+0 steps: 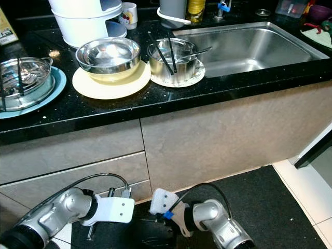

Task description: Kitchen organization

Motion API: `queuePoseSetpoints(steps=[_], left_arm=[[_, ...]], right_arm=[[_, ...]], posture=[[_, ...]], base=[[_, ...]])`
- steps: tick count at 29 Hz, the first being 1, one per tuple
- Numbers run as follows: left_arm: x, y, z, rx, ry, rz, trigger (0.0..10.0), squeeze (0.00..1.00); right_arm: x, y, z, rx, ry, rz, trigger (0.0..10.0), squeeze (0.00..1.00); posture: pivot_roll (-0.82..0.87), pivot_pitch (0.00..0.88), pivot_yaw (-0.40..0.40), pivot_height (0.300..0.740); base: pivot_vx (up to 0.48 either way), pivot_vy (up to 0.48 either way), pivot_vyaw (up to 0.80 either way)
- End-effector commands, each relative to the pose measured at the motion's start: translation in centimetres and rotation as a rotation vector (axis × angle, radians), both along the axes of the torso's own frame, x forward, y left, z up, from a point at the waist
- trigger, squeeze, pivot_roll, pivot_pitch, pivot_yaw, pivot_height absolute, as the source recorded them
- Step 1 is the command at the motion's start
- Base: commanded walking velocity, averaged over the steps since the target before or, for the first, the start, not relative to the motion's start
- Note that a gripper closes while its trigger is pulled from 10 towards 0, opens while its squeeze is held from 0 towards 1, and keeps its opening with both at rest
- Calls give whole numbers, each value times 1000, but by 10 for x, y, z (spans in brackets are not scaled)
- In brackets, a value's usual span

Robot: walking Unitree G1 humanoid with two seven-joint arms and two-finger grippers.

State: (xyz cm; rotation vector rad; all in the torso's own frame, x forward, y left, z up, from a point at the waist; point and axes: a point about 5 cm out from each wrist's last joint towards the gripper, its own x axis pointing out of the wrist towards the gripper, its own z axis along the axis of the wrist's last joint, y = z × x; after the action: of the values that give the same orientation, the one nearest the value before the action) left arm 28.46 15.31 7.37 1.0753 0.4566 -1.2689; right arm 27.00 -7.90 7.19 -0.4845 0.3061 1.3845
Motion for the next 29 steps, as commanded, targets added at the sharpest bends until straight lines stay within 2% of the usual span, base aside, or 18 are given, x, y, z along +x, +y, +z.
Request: queuePoseSetpoints(steps=[1, 2, 4, 5, 8, 13, 19, 24, 25, 28, 29], left_arm=[[-4, 0, -7, 21, 25, -7, 0, 0], [-4, 0, -7, 21, 25, -7, 0, 0], [-4, -2, -6, 16, 23, -15, 0, 0], [-4, -3, -6, 16, 25, -21, 0, 0], [-5, -5, -6, 14, 26, -27, 0, 0], [-8, -10, -4, -15, 27, -38, 0, 0], [-9, -13, -2, -53, 32, -46, 0, 0], [-9, -13, -1, -50, 35, -49, 0, 0], [-9, -12, -1, -46, 37, -48, 0, 0], [-9, -11, -2, -42, 40, -48, 0, 0], [-10, -11, -2, -39, 40, -48, 0, 0]], right_arm=[[0, -1, -10, -55, -17, -16, 10000, 1000], [0, -1, -10, -55, -17, -16, 10000, 1000], [7, -2, -13, -84, -55, -42, 10000, 549], [11, -2, -13, -86, -66, -67, 10000, 0], [14, -3, -13, -89, -73, -88, 10000, 0], [14, -12, -26, -177, -74, -119, 10000, 0], [17, -15, -31, -190, -72, -156, 10000, 0], [21, -17, -32, -198, -76, -176, 10000, 0], [22, -17, -31, -187, -73, -181, 5569, 0], [23, -17, -30, -176, -69, -186, 5569, 0], [23, -16, -30, -173, -69, -189, 549, 0]], posture=[[-91, 256, -16, 740], [-91, 256, -16, 740], [-90, 257, -19, 740], [-92, 259, -20, 740], [-94, 259, -21, 740], [-96, 260, -24, 740], [-96, 260, -25, 740], [-93, 258, -26, 740], [-94, 258, -26, 740], [-94, 258, -26, 740], [-94, 257, -26, 740]], base=[[0, 0, 0], [0, 0, 0], [0, 0, 0], [0, 0, 0], [0, 0, 0], [0, 0, 0], [0, 0, 0], [0, 0, 0], [0, 0, 0], [0, 0, 0], [0, 0, 0]])
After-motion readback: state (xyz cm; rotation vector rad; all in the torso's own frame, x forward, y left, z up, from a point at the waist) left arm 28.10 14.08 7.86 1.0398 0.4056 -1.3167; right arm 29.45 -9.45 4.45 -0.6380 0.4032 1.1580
